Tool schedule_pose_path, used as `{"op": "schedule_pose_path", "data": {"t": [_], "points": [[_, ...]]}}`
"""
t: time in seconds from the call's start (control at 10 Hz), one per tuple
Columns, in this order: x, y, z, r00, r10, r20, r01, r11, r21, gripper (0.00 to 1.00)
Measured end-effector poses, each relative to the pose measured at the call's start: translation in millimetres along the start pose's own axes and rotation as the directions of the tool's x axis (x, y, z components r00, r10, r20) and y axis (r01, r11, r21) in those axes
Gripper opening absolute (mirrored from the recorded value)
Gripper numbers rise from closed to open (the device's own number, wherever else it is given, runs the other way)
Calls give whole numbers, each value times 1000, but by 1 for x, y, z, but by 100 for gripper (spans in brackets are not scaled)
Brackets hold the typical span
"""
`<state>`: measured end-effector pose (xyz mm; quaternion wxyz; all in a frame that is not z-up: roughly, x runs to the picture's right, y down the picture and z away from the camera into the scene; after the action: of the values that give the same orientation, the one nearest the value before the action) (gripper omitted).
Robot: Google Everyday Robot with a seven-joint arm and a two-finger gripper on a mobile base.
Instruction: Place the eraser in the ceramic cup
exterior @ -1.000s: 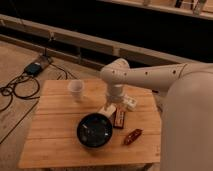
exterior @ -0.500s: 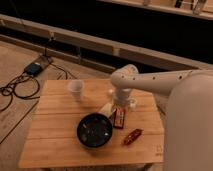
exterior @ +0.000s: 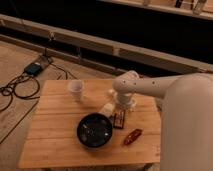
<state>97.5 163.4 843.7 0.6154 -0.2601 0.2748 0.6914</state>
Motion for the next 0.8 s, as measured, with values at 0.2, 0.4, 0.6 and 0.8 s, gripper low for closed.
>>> {"op": "schedule_pose_path", "data": {"t": [0.2,0.4,0.6,0.8], "points": [[1,-2,14,1000,4,-21,-4,1000,2,65],[0,-2,22,999,6,-33,-6,1000,2,65],[-4,0,26,999,3,-35,-3,1000,2,65],[-8,1,29,999,-3,-34,3,1000,4,61]]}}
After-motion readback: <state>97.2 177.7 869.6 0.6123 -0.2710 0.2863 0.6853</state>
